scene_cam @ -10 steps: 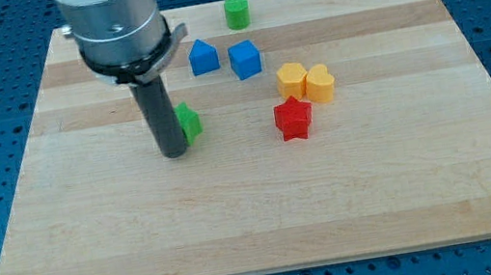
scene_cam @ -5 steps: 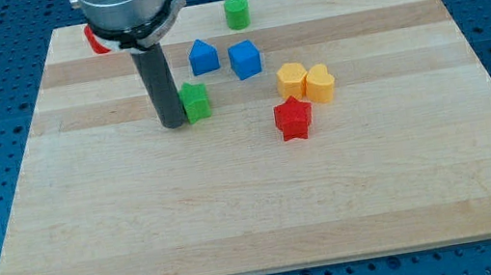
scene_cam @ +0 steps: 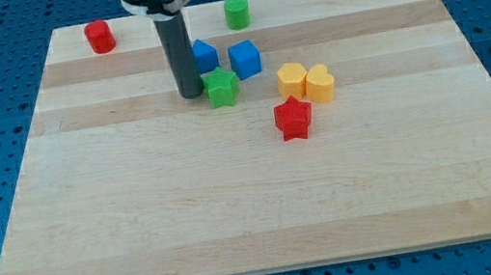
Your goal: Push the green star to the top right of the board
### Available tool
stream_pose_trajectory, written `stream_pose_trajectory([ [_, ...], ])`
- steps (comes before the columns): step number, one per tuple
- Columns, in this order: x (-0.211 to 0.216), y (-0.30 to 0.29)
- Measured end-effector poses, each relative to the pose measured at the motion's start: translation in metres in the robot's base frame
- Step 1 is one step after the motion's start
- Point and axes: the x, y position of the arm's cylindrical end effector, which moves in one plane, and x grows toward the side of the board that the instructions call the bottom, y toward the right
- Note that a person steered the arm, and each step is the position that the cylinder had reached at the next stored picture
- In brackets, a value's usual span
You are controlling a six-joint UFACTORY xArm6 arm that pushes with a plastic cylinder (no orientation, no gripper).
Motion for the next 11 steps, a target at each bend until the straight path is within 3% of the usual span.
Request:
stream_pose_trajectory([
  [3,0.025,0.013],
  [5,0.000,0.054],
  [9,0.000,0.144],
  [11,-0.022,0.174],
])
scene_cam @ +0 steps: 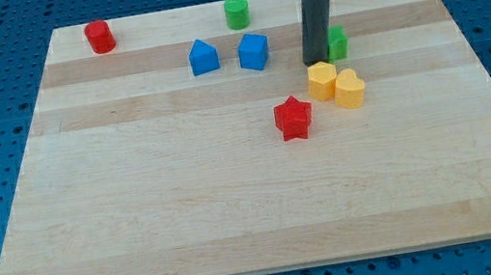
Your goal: Push the green star to the top right of the board
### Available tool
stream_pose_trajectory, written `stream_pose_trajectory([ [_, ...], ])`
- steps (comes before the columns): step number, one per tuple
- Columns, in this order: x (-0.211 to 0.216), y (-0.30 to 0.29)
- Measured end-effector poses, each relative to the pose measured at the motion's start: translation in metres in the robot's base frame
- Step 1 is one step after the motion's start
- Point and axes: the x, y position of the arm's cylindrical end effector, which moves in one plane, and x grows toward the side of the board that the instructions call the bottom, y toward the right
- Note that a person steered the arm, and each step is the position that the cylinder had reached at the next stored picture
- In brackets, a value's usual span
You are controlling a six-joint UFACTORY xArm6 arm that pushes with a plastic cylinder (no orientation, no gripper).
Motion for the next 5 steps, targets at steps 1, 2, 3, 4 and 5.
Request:
stream_pose_trajectory([
  [1,-0.002,0.028],
  [2,-0.003,0.049],
  [3,-0.019,0.054],
  [4,-0.037,0.054],
  [5,-0.060,0.054],
])
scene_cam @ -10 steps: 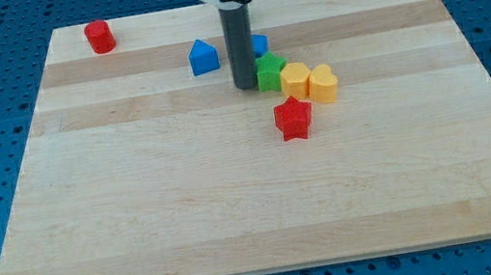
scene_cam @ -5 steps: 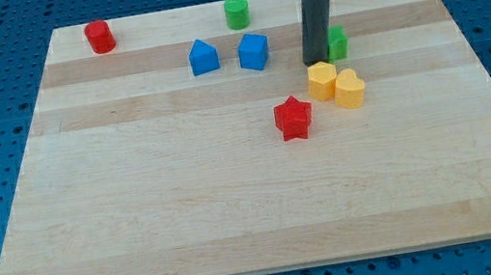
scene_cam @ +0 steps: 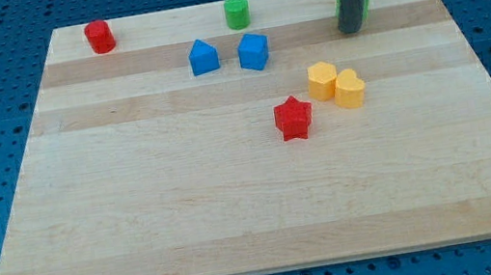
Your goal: Push the green star to the top right of the board
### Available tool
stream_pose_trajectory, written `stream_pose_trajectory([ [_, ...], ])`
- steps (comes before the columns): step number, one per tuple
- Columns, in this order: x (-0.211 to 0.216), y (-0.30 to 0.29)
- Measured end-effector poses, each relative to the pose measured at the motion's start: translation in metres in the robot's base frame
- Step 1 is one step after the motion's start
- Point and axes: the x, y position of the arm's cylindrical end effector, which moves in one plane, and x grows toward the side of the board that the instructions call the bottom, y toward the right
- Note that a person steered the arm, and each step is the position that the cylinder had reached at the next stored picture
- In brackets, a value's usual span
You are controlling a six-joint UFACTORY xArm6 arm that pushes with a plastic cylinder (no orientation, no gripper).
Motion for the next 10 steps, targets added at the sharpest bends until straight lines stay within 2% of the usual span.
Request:
stream_pose_trajectory([
  [1,-0.021,0.000],
  [6,-0.035,0.002],
  [10,0.038,-0.003],
])
